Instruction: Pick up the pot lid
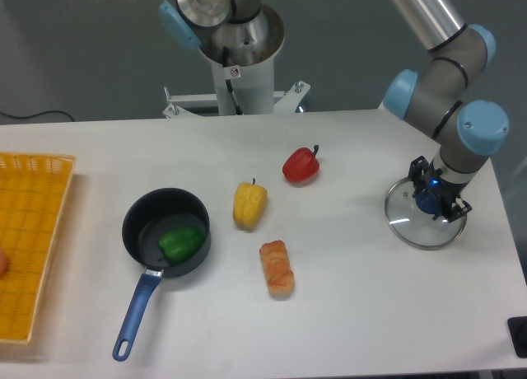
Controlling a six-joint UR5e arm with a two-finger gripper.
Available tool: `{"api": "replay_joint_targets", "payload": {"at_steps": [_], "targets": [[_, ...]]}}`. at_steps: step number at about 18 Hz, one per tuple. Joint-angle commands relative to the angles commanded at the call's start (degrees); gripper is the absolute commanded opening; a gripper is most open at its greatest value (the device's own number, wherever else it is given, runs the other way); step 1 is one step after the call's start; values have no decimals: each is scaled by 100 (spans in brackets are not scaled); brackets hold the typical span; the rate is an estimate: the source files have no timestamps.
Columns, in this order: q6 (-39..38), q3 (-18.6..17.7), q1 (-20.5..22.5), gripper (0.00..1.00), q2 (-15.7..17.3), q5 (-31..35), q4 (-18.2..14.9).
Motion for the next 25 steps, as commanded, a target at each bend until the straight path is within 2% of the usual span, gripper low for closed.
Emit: {"api": "replay_joint_targets", "payload": {"at_steps": [2, 7, 13, 18, 25], "targets": [[0, 0, 0, 55, 9, 9, -9], [0, 0, -9, 54, 35, 26, -9], [0, 0, -61, 54, 281, 53, -97], [-88, -18, -132, 55, 457, 53, -369], [-193, 17, -149, 55, 791, 53, -966]]}}
